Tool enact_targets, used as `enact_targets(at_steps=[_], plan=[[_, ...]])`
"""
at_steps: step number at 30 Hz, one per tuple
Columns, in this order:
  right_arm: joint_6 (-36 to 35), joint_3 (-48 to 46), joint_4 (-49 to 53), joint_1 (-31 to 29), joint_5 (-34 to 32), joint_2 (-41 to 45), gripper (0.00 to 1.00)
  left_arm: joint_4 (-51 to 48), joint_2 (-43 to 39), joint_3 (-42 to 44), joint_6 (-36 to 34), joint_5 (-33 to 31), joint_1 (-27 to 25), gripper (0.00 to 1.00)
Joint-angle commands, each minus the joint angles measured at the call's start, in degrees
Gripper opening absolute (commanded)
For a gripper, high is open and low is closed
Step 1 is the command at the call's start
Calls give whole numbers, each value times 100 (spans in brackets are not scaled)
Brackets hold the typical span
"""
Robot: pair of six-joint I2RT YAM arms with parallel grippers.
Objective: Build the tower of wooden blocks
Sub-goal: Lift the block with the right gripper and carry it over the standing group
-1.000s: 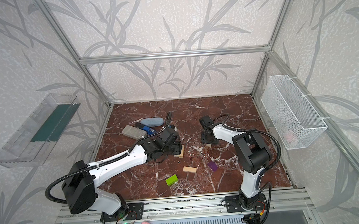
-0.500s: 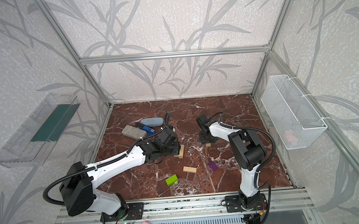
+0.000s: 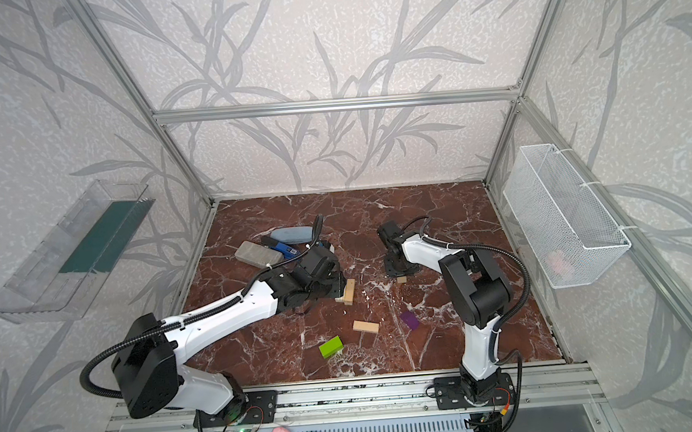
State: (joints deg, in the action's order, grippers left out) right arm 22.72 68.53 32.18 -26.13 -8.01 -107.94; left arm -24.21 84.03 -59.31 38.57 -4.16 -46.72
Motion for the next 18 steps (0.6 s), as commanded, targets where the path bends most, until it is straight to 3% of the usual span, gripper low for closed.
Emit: enact_targets(at_steps=[1,8,18], plan=[[299,120,459,-184,61,328,24,76,-328,172,85,-25,99,50],[1581,507,964,-1023,-87,767,23,163,-1043,805,170,-34,427,51],[3081,1530,1406,-2151,-673,394,23,-62,-2075,1581,179,-6,1095,53]])
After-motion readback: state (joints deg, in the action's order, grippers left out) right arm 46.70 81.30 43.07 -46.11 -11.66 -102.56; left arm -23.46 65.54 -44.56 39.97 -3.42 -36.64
